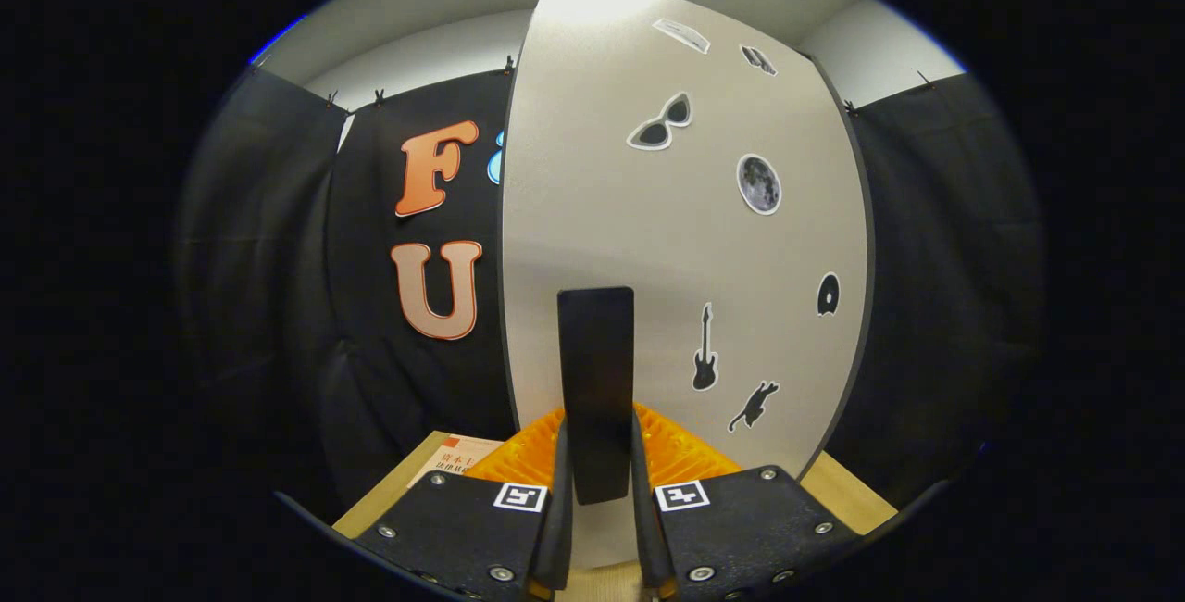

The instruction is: Open the shoe cabinet door, grab the shoes and put them into the shoe cabinet, then close the shoe cabinet door.

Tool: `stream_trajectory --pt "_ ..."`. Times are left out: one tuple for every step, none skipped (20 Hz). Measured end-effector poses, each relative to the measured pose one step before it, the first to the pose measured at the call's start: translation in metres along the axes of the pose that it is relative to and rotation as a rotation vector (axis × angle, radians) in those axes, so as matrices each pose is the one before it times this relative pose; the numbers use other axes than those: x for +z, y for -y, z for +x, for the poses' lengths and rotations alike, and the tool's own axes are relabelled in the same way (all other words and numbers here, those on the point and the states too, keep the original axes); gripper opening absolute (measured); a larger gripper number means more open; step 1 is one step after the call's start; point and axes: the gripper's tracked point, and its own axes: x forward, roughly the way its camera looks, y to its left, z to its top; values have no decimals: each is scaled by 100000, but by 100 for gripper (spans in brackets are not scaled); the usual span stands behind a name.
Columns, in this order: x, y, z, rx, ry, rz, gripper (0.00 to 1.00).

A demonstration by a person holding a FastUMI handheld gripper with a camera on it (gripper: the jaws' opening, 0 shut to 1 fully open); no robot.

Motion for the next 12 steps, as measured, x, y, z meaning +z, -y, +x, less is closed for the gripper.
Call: stream_trajectory --pt "-24 285 -468 77 513 386 28" --pt "-32 262 -392 66 124 424 29" --pt "-132 298 -531 146 -325 -33 28" --pt "-22 263 -435 105 -400 25 28" --pt "43 272 -448 112 67 323 28" --pt "-18 333 -407 101 9 220 28" --pt "13 345 -392 -23 890 213 28" --pt "-45 309 -396 -63 -179 64 28" --pt "-99 315 -376 0 -141 256 28" --pt "-54 286 -377 195 -305 -363 28" --pt "51 334 -345 482 352 -267 28" --pt "-17 340 -349 571 414 -196 28"
